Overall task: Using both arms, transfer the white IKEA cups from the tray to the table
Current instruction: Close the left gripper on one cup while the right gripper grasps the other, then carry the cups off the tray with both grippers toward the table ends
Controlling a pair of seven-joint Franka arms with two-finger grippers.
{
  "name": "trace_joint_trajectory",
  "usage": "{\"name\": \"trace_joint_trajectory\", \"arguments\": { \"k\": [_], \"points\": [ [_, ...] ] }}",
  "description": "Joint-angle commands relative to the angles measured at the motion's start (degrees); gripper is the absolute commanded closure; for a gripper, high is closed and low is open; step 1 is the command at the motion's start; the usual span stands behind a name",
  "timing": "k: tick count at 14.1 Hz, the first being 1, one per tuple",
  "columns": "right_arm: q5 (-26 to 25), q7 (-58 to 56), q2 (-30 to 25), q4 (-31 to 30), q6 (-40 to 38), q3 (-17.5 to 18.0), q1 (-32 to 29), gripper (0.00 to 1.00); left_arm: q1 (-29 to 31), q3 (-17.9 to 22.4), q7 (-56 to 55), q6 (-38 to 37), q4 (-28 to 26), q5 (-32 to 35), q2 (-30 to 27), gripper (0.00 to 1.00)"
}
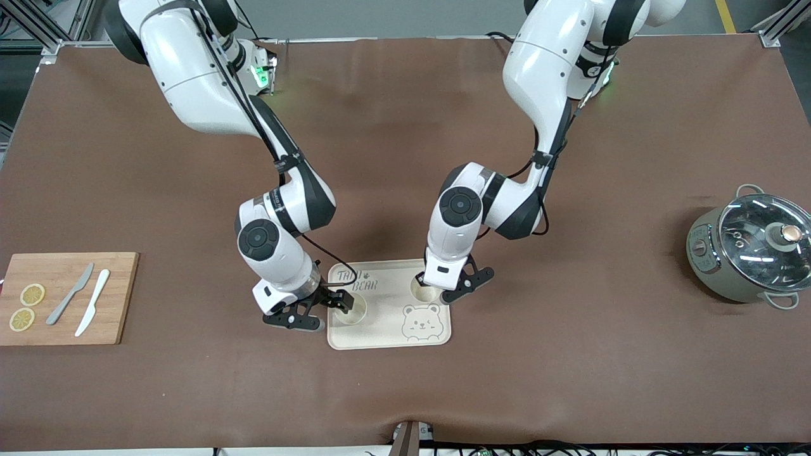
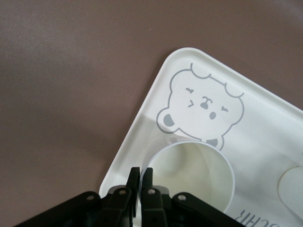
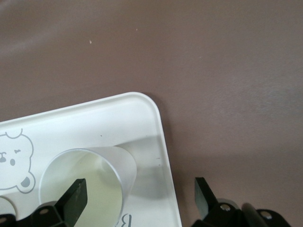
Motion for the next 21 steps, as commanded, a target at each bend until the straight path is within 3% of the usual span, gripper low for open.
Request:
{"name": "trace_joint_trajectory", "arguments": {
  "k": [1, 7, 11, 14, 19, 21],
  "points": [
    [-0.4, 1.35, 1.97, 1.83, 1.52, -0.55, 1.07, 0.0, -0.6, 0.76, -2.03, 0.73, 1.26, 1.64, 0.83, 1.0],
    [-0.4, 1.35, 2.85, 1.83, 2.49, -0.55, 1.42, 0.0, 0.1, 1.29, -2.12, 0.12, 1.17, 1.9, -1.45, 1.0],
    [-0.4, 1.27, 3.11, 1.83, 2.67, -0.63, 1.77, 0.02, 0.98, 4.27, -0.98, -1.46, 1.0, 1.99, -3.74, 1.0],
    [-0.4, 1.27, 3.11, 1.83, 2.67, -0.63, 1.77, 0.29, 3.26, 4.72, 3.5, -4.71, 1.0, 1.82, -5.32, 1.0],
    [-0.31, 1.18, 3.11, 1.83, 2.67, -0.63, 1.69, 0.64, 7.92, 4.72, 11.31, -7.96, 0.56, 1.9, -6.64, 1.0],
    [-0.31, 1.18, 3.2, 1.83, 2.67, -0.63, 1.77, 0.83, 10.03, 4.72, 14.74, -9.28, 0.38, 1.9, -7.69, 1.0]
  ]
}}
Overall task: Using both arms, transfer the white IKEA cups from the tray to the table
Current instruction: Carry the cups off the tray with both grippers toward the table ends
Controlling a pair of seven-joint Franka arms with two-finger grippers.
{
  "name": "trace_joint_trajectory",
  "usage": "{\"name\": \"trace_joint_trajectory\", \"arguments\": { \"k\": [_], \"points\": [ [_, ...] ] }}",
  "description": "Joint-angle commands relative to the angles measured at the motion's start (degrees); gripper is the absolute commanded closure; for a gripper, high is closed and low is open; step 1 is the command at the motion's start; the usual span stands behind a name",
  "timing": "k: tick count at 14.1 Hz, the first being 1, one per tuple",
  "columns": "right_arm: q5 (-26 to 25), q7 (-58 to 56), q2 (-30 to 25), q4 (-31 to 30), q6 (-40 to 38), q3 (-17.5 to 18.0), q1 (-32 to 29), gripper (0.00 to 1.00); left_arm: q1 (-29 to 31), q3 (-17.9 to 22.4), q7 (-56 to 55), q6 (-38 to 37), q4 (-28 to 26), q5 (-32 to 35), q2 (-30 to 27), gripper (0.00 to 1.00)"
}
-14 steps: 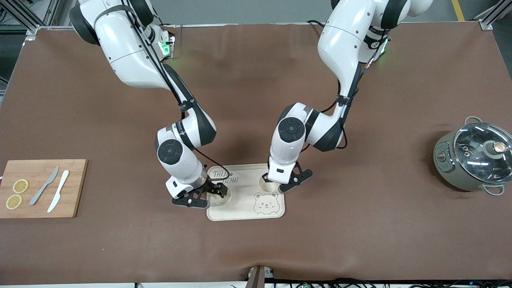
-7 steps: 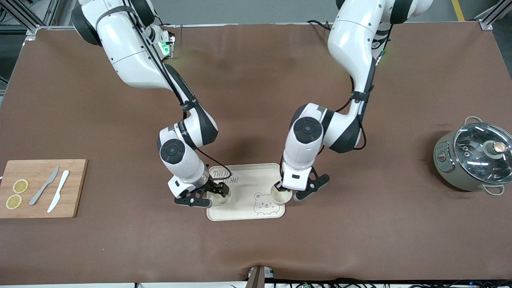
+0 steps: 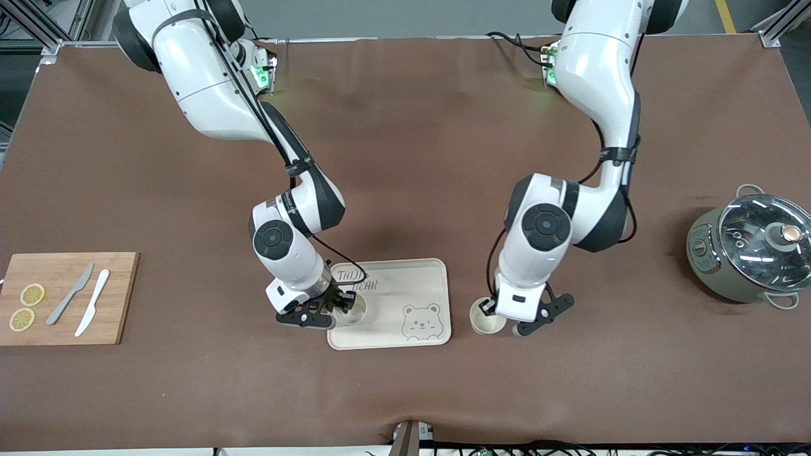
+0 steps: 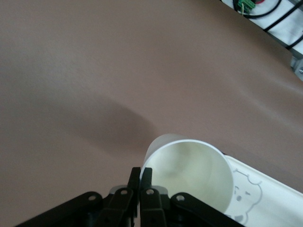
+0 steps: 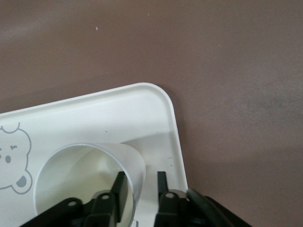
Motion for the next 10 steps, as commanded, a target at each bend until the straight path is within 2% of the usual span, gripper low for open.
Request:
{"name": "trace_joint_trajectory", "arguments": {
  "k": [1, 2, 10],
  "points": [
    [-0.3, 1.11, 1.22, 1.6, 0.31, -0.56, 0.67, 0.92, 1.91, -0.35, 3.73, -2.72, -1.27, 1.65, -2.5, 1.0],
    [-0.3, 1.11, 1.22, 1.6, 0.31, -0.56, 0.67, 0.99, 2.79, -0.35, 5.31, -3.25, -1.44, 1.65, -2.85, 1.0],
    [0.22, 1.11, -0.36, 2.12, -1.79, -0.48, 0.67, 1.0, 11.22, -0.52, 20.86, -5.01, -3.73, 1.56, -5.23, 1.0]
  ]
}}
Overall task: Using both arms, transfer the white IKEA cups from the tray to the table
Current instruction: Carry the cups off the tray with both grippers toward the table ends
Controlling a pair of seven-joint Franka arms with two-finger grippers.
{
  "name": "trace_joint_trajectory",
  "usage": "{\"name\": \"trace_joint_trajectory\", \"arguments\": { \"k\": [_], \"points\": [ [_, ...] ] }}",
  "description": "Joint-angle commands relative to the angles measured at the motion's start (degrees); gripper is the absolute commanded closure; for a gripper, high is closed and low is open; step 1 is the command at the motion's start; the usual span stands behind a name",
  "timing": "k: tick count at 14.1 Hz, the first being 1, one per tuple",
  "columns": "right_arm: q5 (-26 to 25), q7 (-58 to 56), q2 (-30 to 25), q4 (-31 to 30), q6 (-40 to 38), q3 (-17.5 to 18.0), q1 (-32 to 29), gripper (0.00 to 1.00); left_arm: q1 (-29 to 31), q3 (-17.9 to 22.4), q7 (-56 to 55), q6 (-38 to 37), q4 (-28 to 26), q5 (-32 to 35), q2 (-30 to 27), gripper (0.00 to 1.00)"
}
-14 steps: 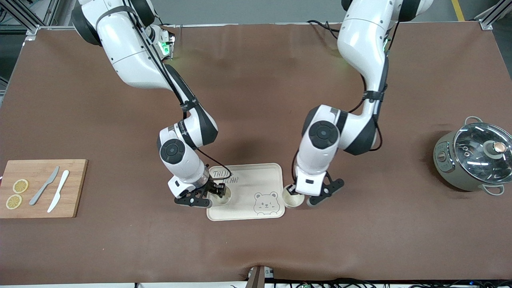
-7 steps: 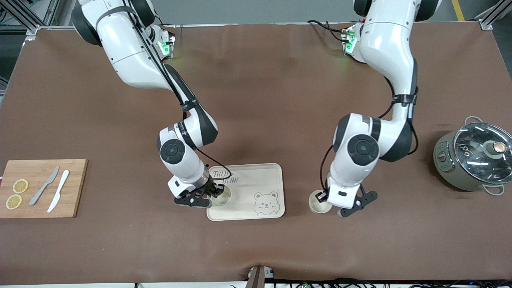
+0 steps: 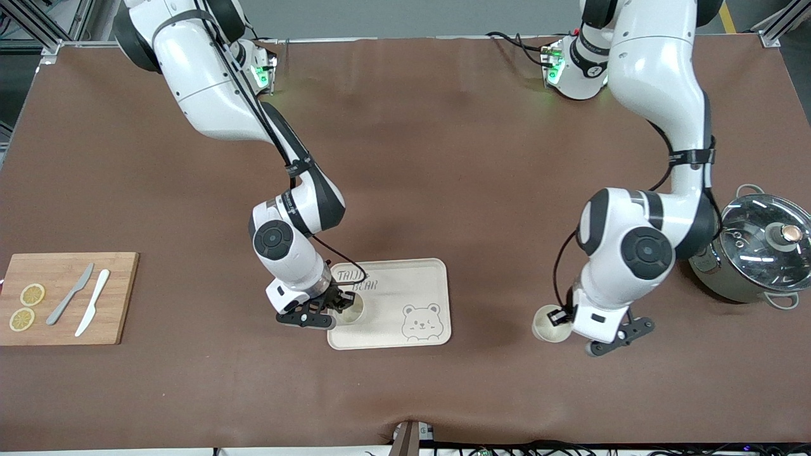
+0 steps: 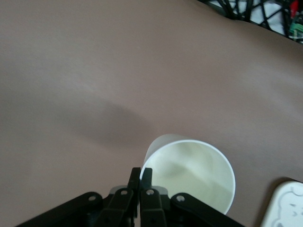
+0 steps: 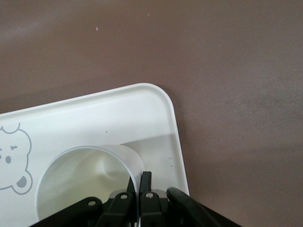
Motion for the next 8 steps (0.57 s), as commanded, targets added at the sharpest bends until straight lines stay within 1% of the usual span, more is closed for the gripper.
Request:
{"name": "trace_joint_trajectory", "arguments": {
  "k": [1, 4, 6, 8],
  "points": [
    [0.14, 1.09, -1.01, 2.47, -4.43, -0.47, 0.56, 1.0, 2.48, -0.85, 4.68, -0.45, -2.36, 1.53, -2.15, 1.0],
    [-0.13, 0.91, -1.72, 6.51, -12.43, -0.64, 0.13, 1.0, 5.48, -1.03, 9.78, -0.45, -2.45, 0.92, -1.89, 1.0],
    [-0.48, -0.05, -3.91, 6.79, -17.96, -0.91, -0.84, 1.0, 7.15, -1.12, 12.77, -0.45, -2.71, 0.74, -1.72, 1.0],
    [-0.04, -4.68, -6.98, 6.79, -19.92, -0.65, -3.73, 1.0, 8.55, -1.2, 14.63, -0.1, -2.71, 0.3, -1.19, 1.0]
  ]
}}
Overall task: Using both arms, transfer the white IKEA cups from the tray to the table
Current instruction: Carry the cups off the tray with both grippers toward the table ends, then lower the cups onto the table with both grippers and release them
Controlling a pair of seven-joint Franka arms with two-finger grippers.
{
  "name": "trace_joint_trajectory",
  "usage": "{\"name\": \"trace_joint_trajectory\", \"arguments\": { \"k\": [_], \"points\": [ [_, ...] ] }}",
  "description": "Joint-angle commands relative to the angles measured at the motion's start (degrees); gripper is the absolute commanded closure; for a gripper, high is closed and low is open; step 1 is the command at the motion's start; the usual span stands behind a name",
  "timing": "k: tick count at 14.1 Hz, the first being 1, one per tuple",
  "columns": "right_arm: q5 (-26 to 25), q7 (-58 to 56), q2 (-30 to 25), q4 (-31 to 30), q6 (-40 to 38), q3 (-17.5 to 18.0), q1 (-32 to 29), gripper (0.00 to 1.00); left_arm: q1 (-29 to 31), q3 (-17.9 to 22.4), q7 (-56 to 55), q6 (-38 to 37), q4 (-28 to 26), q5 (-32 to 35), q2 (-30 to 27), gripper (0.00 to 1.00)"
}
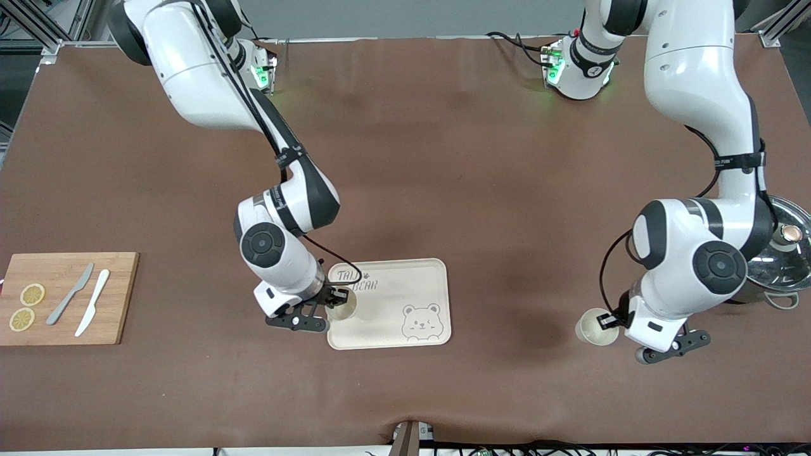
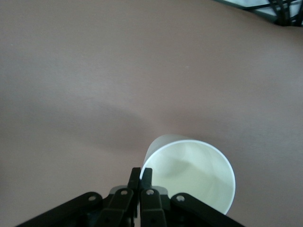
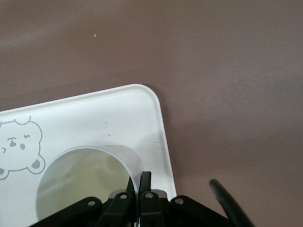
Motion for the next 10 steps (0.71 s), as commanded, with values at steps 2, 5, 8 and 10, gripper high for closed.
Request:
{"name": "trace_joint_trajectory", "arguments": {
  "k": [2, 5, 8, 10],
  "points": [
    [0.28, -11.05, -5.36, -0.92, -5.43, 0.73, -6.26, 1.0, 1.96, -0.84, 4.19, 0.19, -1.32, -1.8, -0.26, 1.0],
    [0.45, -19.67, -7.03, -1.27, -8.95, 0.73, -10.48, 1.0, 4.33, -0.84, 4.64, 0.89, -1.14, -2.25, 0.62, 1.0],
    [0.63, -30.47, -7.3, -1.62, -10.19, 0.81, -15.14, 1.0, 5.91, -0.84, 5.87, 3.52, -1.23, -2.34, 2.29, 1.0],
    [0.89, -37.42, -7.3, -2.58, -10.1, 1.08, -18.13, 1.0, 6.88, -0.84, 7.1, 5.02, -1.32, -2.34, 3.43, 1.0]
  ]
}}
